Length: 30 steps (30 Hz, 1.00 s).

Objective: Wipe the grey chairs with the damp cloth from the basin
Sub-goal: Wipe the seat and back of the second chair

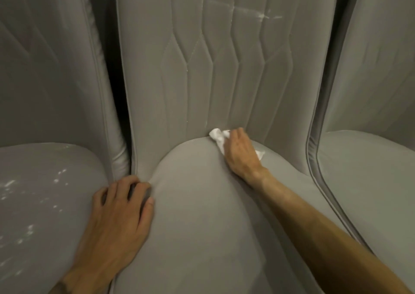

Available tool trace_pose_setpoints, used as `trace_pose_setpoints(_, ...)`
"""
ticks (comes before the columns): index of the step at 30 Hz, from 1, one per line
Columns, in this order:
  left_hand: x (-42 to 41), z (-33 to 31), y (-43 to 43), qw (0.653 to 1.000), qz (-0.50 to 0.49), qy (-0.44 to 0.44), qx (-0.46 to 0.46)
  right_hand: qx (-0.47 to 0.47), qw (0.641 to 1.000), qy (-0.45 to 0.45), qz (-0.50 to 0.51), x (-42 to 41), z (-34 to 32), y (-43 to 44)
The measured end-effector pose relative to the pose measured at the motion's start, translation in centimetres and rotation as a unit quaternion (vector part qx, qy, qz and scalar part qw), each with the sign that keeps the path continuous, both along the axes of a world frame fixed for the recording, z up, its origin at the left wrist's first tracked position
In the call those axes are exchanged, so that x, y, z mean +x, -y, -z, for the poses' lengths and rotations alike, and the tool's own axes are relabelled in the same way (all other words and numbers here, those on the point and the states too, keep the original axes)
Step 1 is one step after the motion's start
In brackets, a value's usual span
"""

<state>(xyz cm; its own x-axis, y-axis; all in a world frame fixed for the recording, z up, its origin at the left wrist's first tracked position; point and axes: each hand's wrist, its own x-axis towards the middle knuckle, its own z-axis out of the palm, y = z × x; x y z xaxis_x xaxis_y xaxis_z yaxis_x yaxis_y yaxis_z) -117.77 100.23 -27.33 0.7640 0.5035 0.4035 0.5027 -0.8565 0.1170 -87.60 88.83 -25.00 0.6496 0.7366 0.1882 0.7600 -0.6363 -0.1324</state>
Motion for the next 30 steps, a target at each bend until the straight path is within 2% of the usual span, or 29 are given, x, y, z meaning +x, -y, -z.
trace_pose_setpoints(3,0.1,0.0,0.1,1.0,-0.006,-0.006,-0.002,-0.01,0.998,0.015,0.055,-0.7,0.1,-1.3)
trace_pose_setpoints(6,0.2,0.2,0.1,1.0,-0.003,-0.003,0.001,-0.008,1.0,0.002,-0.001,-3.9,0.5,-5.1)
trace_pose_setpoints(9,0.0,0.3,-0.3,1.0,0.0,-0.004,0.011,0.001,0.998,-0.024,-0.052,-4.2,-0.3,-4.6)
trace_pose_setpoints(14,0.1,0.3,-0.1,1.0,-0.004,-0.008,0.007,-0.027,1.0,0.0,0.0,-4.8,-1.1,-4.3)
trace_pose_setpoints(19,0.1,-0.2,0.1,1.0,-0.003,-0.009,0.008,0.071,0.986,-0.035,-0.145,-6.5,-0.8,-4.8)
trace_pose_setpoints(22,0.0,-0.5,0.1,1.0,-0.006,-0.019,-0.001,0.038,0.994,-0.046,-0.087,-4.2,-1.1,-4.0)
trace_pose_setpoints(24,0.1,-0.5,0.3,1.0,-0.007,-0.024,-0.004,0.015,0.997,-0.056,-0.058,-5.7,-1.1,-5.0)
trace_pose_setpoints(28,0.1,-0.7,0.3,1.0,-0.005,-0.022,-0.002,0.08,0.978,-0.084,-0.172,-9.0,-1.1,-5.4)
trace_pose_setpoints(30,0.1,-0.7,0.3,1.0,-0.005,-0.021,0.001,0.062,0.981,-0.077,-0.165,-7.5,-1.7,-4.4)
